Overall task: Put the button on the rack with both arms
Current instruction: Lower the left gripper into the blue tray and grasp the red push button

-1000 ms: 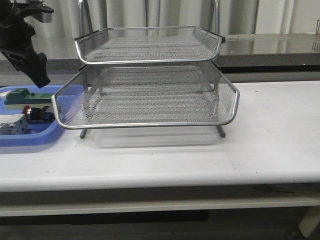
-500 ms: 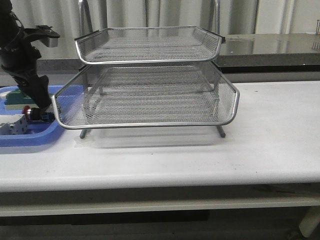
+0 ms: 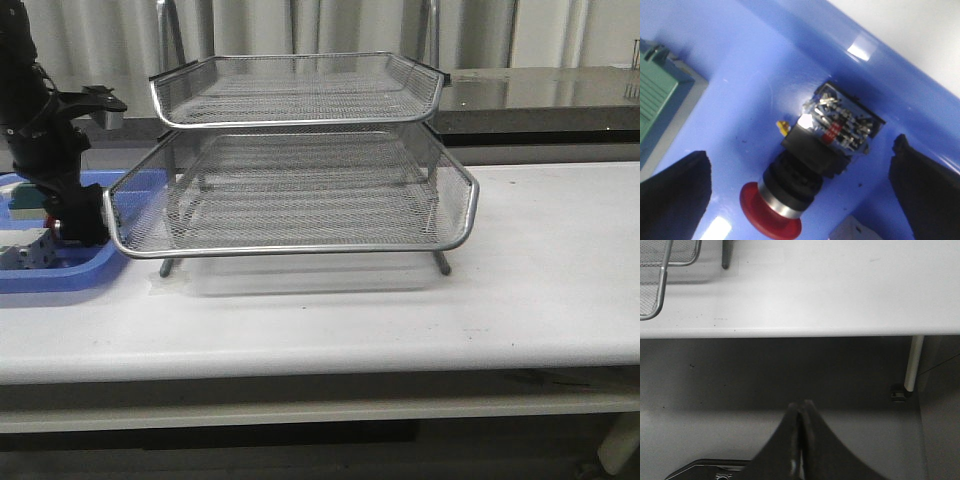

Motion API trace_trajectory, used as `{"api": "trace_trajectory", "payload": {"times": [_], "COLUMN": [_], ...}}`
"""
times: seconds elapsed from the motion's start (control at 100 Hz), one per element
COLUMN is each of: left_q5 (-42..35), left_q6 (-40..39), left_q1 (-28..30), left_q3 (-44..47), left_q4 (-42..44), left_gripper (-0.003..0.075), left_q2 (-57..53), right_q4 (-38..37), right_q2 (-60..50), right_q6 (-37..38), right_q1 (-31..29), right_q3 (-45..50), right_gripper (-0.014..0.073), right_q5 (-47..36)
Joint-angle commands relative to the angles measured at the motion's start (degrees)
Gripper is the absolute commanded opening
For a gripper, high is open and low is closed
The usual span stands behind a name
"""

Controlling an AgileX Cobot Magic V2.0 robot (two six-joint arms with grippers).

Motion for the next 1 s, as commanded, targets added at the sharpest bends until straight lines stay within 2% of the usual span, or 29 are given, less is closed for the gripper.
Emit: {"api": "trace_trajectory", "payload": {"times": [0.0,0.8,0.91,0.99], "left_q5": [-2.3,-2.7,-2.6,-2.6], "left_q6": [0.9,3.0,3.0,3.0], "left_q1": [0.1,0.1,0.1,0.1], "left_q3": [-1.8,-1.8,-1.8,-1.8], "left_q4": [-1.5,-3.2,-3.3,-3.3], "left_gripper": [0.0696,0.0694,0.0642,0.0545], "left_q2": [-3.7,-1.6,-1.6,-1.6], "right_q4": [-0.1,-0.1,-0.1,-0.1], "right_q2": [-0.2,-0.2,-0.2,-0.2], "right_q6": [-0.4,-0.4,-0.4,-0.4], "right_q1": [-0.5,-0.5,-0.5,-0.5], "right_q3": [-2.0,-2.0,-2.0,-2.0], "right_gripper": [-0.0068,-0.0068,-0.0068,-0.0068], "right_q5": [-3.0,-3.0,-3.0,-3.0]}}
